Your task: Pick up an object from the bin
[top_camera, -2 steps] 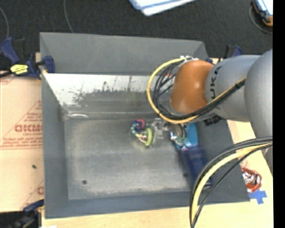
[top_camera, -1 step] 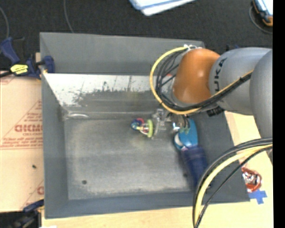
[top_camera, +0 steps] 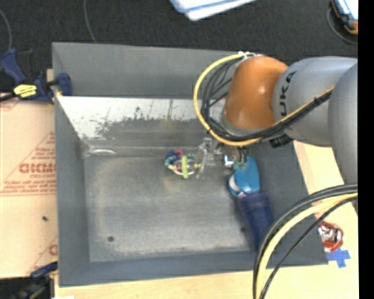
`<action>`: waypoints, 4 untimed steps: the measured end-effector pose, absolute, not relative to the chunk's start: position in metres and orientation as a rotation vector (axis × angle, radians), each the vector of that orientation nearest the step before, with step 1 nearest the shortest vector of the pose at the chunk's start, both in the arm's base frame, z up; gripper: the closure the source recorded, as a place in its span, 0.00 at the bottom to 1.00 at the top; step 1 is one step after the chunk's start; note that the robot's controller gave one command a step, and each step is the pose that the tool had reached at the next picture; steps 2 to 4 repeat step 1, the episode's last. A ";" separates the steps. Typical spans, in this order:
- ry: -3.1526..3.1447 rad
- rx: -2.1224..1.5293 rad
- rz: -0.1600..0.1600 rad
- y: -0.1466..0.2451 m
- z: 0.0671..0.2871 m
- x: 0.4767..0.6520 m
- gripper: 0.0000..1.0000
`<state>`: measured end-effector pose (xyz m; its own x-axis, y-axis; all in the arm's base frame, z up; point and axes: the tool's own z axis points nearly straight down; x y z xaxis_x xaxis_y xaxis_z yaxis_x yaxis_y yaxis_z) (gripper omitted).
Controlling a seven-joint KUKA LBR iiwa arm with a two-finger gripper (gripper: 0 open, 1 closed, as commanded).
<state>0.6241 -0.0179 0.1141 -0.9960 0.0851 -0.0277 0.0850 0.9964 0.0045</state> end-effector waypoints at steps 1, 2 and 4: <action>3.095 0.358 0.008 -0.022 0.121 0.613 1.00; 3.095 0.358 0.008 -0.022 0.121 0.613 1.00; 3.095 0.358 0.008 -0.022 0.121 0.613 1.00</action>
Offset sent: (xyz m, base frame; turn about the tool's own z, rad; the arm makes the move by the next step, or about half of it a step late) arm 0.0154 0.0285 0.1359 0.1073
